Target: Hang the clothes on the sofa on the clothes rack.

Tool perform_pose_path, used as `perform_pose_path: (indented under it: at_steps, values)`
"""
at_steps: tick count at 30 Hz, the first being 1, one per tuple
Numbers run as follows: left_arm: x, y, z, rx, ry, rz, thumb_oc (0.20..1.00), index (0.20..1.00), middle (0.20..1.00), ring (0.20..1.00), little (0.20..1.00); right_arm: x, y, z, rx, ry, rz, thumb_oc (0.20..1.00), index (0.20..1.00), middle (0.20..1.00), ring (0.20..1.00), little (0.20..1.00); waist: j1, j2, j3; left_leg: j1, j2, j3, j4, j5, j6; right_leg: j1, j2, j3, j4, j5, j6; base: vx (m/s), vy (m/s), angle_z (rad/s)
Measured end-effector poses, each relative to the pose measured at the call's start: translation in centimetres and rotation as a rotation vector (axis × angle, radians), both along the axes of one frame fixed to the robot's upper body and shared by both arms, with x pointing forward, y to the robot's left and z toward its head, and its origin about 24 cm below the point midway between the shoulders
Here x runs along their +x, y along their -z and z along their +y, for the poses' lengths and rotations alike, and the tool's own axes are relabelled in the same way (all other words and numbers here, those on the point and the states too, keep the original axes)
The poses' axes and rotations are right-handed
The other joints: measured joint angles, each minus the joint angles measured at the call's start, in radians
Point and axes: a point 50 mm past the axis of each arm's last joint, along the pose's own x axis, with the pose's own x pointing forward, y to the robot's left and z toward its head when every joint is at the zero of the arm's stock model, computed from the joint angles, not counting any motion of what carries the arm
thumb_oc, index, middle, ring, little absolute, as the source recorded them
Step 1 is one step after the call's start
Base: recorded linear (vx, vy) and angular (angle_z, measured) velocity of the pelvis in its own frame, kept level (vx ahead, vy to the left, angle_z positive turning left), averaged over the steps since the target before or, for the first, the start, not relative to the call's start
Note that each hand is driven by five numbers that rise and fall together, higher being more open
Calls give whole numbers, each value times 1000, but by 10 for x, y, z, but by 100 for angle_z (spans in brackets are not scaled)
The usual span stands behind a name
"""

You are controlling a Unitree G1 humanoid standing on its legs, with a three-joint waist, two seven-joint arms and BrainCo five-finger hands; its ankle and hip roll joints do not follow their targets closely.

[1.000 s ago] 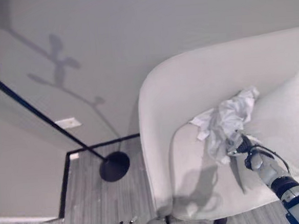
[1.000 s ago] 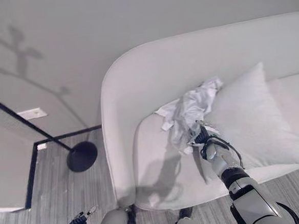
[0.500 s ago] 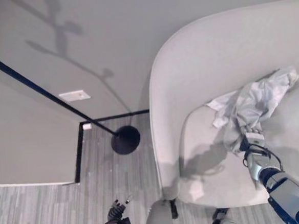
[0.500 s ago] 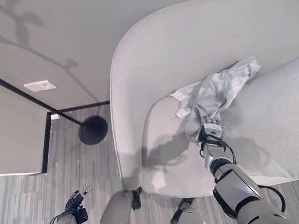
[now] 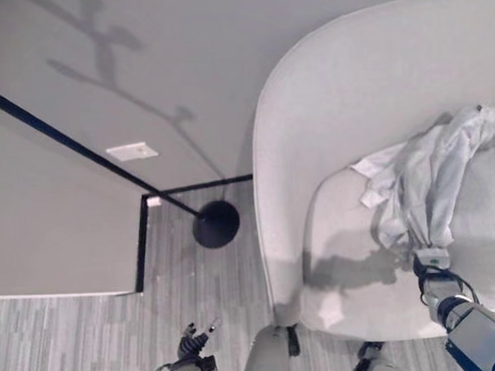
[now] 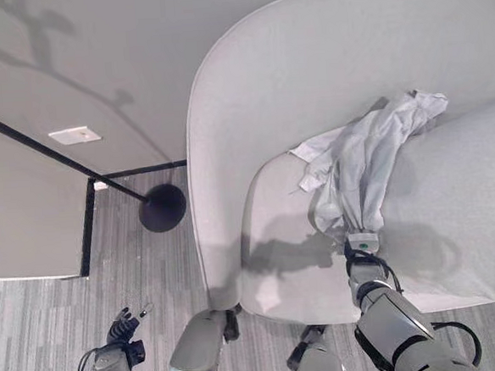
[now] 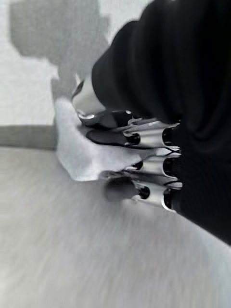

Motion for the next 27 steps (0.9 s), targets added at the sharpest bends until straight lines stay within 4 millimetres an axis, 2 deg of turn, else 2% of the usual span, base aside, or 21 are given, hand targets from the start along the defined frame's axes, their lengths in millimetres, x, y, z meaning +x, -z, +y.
perform_pose_path:
  at_steps: [4, 6, 8, 12, 14, 17, 18, 19, 21, 22, 26, 27]
  values:
    - [-5, 2, 2, 21, -4, 27, 1000, 1000, 1000, 1000, 1000, -11, 5, -6, 64, 39, -41, 200, 200, 200, 200, 200, -36, -36, -30, 27, 2, 5, -1, -1, 0, 22, 0, 5, 0, -1, 1, -15, -49, -3]
    - [-7, 3, 3, 24, -2, 39, 1000, 1000, 1000, 1000, 1000, -18, 8, -9, 131, 104, -78, 200, 200, 200, 200, 200, -49, -54, -51, 46, 2, 11, -5, -6, -7, 35, 0, 10, 0, -5, 7, -5, -48, -8]
    - [-12, 5, 3, 36, 11, 57, 1000, 1000, 1000, 1000, 1000, -15, 5, -8, 247, 169, -165, 200, 200, 200, 200, 200, -68, -67, -59, 74, 3, 24, -8, -12, -10, 53, -1, 25, 0, -5, 7, 3, -28, -17]
    - [-25, 8, 4, 42, 6, 98, 1000, 1000, 1000, 1000, 1000, 4, -29, -6, 392, 136, -399, 200, 200, 200, 200, 200, -120, -80, -78, 112, 2, 48, -22, -20, -10, 66, -4, 52, -1, -4, 6, 4, -9, -18]
    - [-31, 10, 4, 40, 3, 112, 1000, 1000, 1000, 1000, 1000, 5, -45, -15, 412, 134, -478, 200, 200, 200, 200, 200, -132, -89, -106, 122, 1, 57, -27, -20, -10, 69, -4, 63, -5, 0, 7, 23, -12, -17]
    - [-40, 13, 1, 22, -21, 140, 1000, 1000, 1000, 1000, 1000, 12, -97, -22, 503, 104, -746, 200, 200, 200, 200, 200, -171, -95, -116, 187, -4, 80, -56, -16, -7, 109, -6, 78, -5, -1, 9, 18, -14, -11]
    - [-43, 14, 0, 17, -23, 146, 1000, 1000, 1000, 1000, 1000, 11, -110, -24, 519, 100, -812, 200, 200, 200, 200, 200, -169, -94, -117, 203, -6, 82, -64, -15, -7, 123, -6, 78, -5, -2, 11, 0, -12, -14]
    - [-44, 15, -3, 11, -16, 143, 1000, 1000, 1000, 1000, 1000, 9, -119, -29, 505, 108, -875, 200, 200, 200, 200, 200, -172, -98, -150, 209, -6, 86, -74, -11, -7, 122, -6, 83, -5, -3, 12, -9, -15, -6]
    - [-35, 12, -7, 4, 2, 114, 1000, 1000, 1000, 1000, 1000, 9, -126, -31, 533, 123, -920, 200, 200, 200, 200, 200, -172, -103, -161, 220, -7, 91, -80, -6, -7, 125, -4, 88, -5, -2, 11, -6, -9, -8]
    - [-26, 8, -11, 1, 38, 74, 1000, 1000, 1000, 1000, 1000, 11, -136, -29, 559, 110, -969, 200, 200, 200, 200, 200, -170, -103, -161, 232, -7, 95, -88, -6, -6, 135, -4, 91, -5, -2, 10, -12, 0, -10]
    - [-2, -6, -21, 1, 116, -39, 1000, 1000, 1000, 1000, 1000, 14, -144, -23, 604, 89, -1020, 200, 200, 200, 200, 200, -167, -107, -189, 242, -7, 100, -96, -5, -8, 139, -4, 96, -6, -2, 11, -18, 7, -4]
    - [2, -10, -23, -4, 133, -66, 1000, 1000, 1000, 1000, 1000, 19, -156, -19, 629, 65, -1066, 200, 200, 200, 200, 200, -170, -104, -190, 243, -7, 102, -96, -5, -8, 138, -4, 99, -6, -2, 11, -10, 15, -7]
